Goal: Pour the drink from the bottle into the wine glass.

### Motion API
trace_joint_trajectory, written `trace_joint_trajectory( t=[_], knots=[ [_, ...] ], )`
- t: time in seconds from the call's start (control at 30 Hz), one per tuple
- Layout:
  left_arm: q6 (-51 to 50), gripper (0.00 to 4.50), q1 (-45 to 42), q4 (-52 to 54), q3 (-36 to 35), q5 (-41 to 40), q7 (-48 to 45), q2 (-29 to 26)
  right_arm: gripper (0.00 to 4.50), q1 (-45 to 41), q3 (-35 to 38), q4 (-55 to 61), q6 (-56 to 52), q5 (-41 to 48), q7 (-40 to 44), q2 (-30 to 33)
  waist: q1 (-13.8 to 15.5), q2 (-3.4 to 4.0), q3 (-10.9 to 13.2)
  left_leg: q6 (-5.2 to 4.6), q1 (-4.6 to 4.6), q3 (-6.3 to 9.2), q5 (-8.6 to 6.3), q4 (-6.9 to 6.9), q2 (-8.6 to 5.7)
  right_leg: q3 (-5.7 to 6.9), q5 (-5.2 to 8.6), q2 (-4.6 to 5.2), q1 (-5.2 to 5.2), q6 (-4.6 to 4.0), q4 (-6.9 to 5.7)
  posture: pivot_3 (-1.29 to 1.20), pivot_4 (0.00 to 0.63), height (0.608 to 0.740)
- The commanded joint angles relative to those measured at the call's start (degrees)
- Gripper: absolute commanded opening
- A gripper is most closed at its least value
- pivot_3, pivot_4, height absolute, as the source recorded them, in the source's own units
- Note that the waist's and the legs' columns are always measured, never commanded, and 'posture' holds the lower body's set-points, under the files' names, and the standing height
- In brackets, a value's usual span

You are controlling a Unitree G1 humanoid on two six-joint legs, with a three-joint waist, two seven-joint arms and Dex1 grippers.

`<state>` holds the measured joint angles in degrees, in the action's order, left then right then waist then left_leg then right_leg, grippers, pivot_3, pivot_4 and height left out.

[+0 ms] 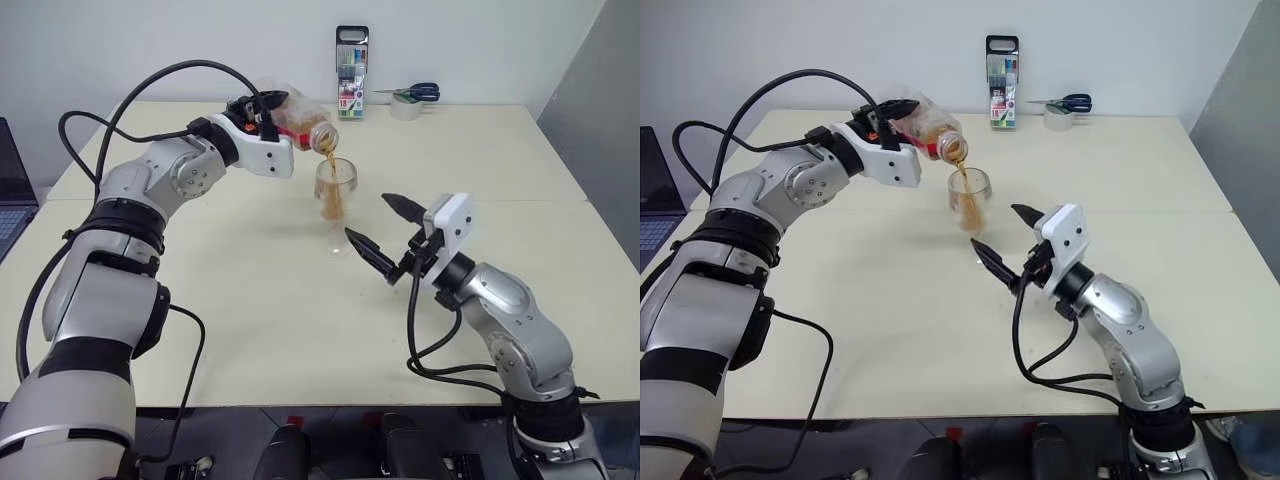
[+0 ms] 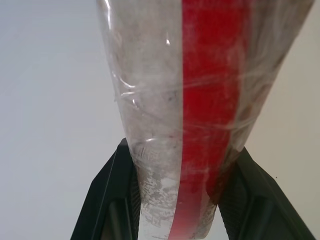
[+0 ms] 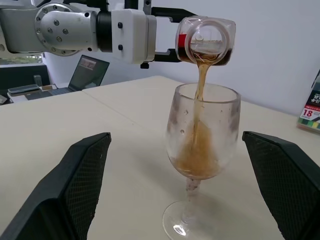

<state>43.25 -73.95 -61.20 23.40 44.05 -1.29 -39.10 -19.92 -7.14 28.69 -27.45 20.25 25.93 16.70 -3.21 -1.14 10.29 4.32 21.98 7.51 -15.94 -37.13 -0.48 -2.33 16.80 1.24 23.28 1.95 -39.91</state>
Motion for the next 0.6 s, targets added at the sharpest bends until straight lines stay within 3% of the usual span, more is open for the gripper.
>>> trace_joint_trajectory(
  t=[0.03,0.6],
  knots=[
    [0.4,1.65,-3.1,0.4,-0.1,0.0,1.9,-1.3,4.5,-0.2,-0.3,2.9,0.9,0.0,-0.3,-0.4,0.0,0.0,0.0,0.0,0.0,0.0,0.0,0.0,0.0,0.0,0.0,0.0,0.0,0.0,0.0,0.0,0.15,0.74],
    [0.4,1.65,-3.9,-0.7,1.3,0.3,3.5,-1.7,4.5,0.4,-2.0,2.0,1.8,-2.2,-1.5,-2.5,0.0,0.0,0.0,0.09,0.0,0.0,0.05,-0.02,0.0,0.0,0.0,0.0,0.01,0.0,-0.02,0.0,0.15,0.74]
  ],
)
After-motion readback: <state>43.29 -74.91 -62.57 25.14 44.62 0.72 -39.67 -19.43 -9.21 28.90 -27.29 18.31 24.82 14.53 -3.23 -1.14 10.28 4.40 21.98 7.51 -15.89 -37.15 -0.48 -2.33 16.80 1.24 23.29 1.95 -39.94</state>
